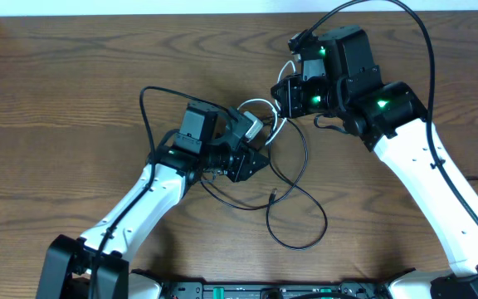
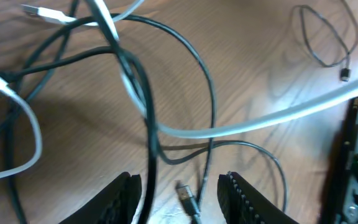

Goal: Untangle cables

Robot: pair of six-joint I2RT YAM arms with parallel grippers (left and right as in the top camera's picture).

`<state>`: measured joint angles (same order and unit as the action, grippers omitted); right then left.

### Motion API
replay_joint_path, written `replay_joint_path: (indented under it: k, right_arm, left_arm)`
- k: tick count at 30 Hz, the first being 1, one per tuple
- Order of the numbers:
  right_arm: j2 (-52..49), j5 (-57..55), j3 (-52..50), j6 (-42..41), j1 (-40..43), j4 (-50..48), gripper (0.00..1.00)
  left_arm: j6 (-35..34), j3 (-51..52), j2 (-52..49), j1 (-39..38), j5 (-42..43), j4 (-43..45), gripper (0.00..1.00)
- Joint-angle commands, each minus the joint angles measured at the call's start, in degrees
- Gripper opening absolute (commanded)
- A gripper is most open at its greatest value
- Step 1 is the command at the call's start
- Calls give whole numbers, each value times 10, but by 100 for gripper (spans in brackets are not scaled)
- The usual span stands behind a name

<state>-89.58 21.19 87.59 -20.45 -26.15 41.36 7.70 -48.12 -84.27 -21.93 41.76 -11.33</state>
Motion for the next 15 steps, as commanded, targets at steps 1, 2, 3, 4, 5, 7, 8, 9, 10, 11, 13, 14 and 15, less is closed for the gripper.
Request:
replay_joint_path:
  k: [1,2,3,4,5,7,8,9,10,11,13,14,15]
  right_arm:
    - [5,0,7,-3,2,0,1]
    - [5,0,7,-3,2,0,1]
    - [5,2,7,-3,2,0,1]
    - [5,2,7,-3,2,0,1]
    - [5,2,7,-3,2,1,1]
    - [5,4,7,-3,2,1,1]
    - [5,4,7,-3,2,1,1]
    - [5,4,7,-3,2,2,1]
    - [5,4,7,-3,2,2,1]
    - [5,4,7,-3,2,2,1]
    - [5,3,7,-3,2,2,1]
    - [5,3,7,-3,2,2,1]
    - [5,3,7,-3,2,2,1]
  left_arm:
    - [15,10,-8,0,-24,2,45]
    - [15,10,-9,0,-31,1,45]
    - [15,10,-10,0,-42,-1,45]
    - [15,10,-12,0,-55,-2,42]
    - [14,10,-13,0,-68,-3,41]
    - [10,10,-15,0,-91,-5,38]
    - [10,10,-15,0,-101,-6,36]
    - [10,10,-15,0,-109,-6,34]
    - [10,10,-15,0,-115,-5,31]
    - [10,10,-15,0,-119,-5,26]
    - [10,10,-15,0,-126,-6,13]
    - [10,10,-15,0,-129,-6,8]
    - [10,10,-15,0,-134,-8,8]
